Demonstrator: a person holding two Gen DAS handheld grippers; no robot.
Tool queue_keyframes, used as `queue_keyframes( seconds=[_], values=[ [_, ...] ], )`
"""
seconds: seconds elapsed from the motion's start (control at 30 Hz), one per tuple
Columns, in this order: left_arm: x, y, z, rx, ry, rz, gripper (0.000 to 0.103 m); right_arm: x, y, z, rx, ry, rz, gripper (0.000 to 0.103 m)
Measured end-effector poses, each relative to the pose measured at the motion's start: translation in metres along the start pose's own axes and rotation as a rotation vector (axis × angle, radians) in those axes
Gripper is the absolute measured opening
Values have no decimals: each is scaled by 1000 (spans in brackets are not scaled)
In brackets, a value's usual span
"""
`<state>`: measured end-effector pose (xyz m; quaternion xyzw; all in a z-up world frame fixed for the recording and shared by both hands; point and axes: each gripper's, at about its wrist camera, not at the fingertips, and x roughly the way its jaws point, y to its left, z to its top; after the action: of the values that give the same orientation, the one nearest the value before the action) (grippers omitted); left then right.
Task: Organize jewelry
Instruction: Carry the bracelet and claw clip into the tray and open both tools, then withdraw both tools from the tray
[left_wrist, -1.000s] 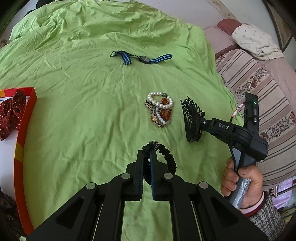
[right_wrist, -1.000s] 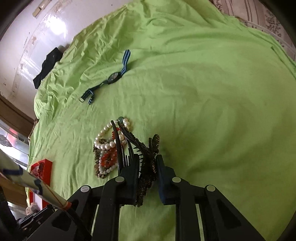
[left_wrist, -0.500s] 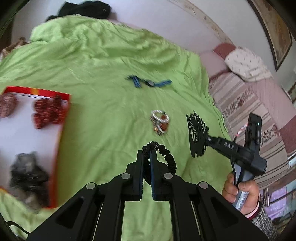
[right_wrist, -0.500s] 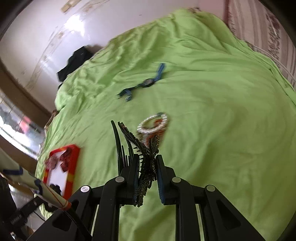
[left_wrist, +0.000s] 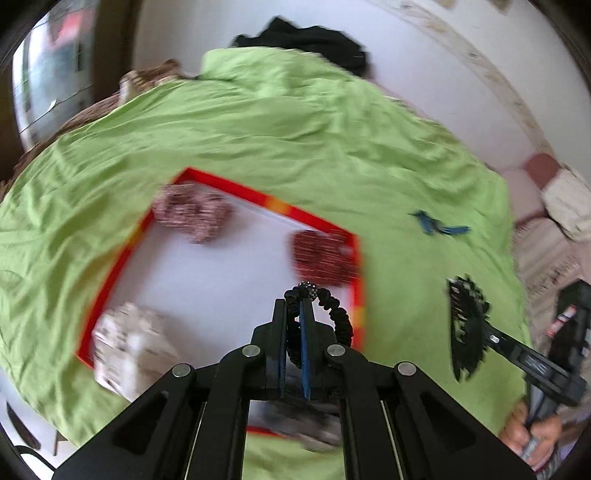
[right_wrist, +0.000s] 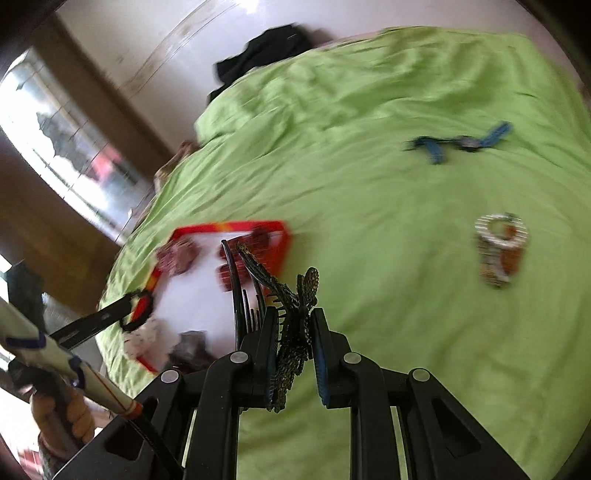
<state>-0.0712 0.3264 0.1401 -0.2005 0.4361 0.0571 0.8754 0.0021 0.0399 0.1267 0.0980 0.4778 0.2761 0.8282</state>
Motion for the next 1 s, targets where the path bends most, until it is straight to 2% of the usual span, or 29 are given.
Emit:
queue_keyframes(
  seconds=[0.13,0.3,0.5,0.8,0.9,0.93,1.0],
  values=[
    [26,44,16,-59,30,69,6,40,40,5,-68,43,17,19],
    [46,76,22,-115,61,95,6,88,71,10,-109,104,49,19],
    [59,93,23,-126,84,151,6,140,102,13,-152,157,52,19],
    [64,107,23,-153,78,157,8,165,113,14,-204,147,-6,22],
    [56,105,23,-156,63,133,13,159,111,16,-199,133,-17,44],
    [51,103,23,-156,54,129,15,156,112,17,-202,125,-23,48],
    [40,98,23,-150,28,128,21,149,112,17,-211,112,-24,48]
  ],
)
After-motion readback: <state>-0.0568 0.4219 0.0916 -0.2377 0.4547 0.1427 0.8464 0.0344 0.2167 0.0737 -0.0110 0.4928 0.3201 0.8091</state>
